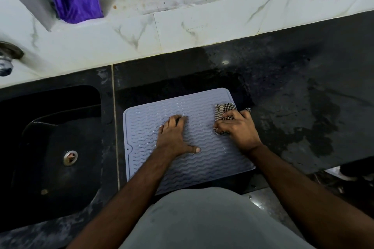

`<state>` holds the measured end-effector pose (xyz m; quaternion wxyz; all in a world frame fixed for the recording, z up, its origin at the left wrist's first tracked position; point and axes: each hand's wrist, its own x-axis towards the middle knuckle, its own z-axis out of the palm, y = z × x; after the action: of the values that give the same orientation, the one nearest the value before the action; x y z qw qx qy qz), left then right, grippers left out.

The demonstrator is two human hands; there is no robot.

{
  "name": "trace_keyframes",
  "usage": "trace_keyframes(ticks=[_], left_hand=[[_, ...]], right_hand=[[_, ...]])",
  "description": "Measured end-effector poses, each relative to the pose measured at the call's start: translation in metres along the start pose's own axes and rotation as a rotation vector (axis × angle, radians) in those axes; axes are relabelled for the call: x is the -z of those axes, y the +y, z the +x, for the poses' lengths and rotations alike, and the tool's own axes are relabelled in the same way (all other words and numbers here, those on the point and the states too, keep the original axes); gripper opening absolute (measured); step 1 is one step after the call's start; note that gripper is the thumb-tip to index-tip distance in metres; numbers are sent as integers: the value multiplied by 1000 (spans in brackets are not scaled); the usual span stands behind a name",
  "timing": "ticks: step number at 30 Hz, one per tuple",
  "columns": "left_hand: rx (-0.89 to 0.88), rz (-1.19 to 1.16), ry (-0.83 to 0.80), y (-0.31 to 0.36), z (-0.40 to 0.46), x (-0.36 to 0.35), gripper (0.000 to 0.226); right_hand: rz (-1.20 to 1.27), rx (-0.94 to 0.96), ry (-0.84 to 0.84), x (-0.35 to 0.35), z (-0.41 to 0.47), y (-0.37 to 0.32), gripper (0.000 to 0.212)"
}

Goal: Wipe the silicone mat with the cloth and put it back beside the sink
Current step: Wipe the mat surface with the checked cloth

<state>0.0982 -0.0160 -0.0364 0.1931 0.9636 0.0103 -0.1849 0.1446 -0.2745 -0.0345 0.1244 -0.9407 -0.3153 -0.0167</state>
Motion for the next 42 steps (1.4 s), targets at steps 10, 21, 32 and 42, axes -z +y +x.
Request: trace_keyframes(ticks=[10, 21, 32, 42], left_hand=[[7, 24, -30, 2, 0, 1, 128], [-3, 65, -33, 4, -1, -1, 125], [-31, 39, -25, -1, -3, -6, 124], [-44, 45, -70, -1, -4, -5, 124]], right_hand=[[-37, -159, 6, 9, -17, 16, 27], [-260, -533, -256, 32, -13, -59, 33], [462, -831, 0, 59, -12, -57, 26], [-330, -588, 218, 64, -7, -40, 26]])
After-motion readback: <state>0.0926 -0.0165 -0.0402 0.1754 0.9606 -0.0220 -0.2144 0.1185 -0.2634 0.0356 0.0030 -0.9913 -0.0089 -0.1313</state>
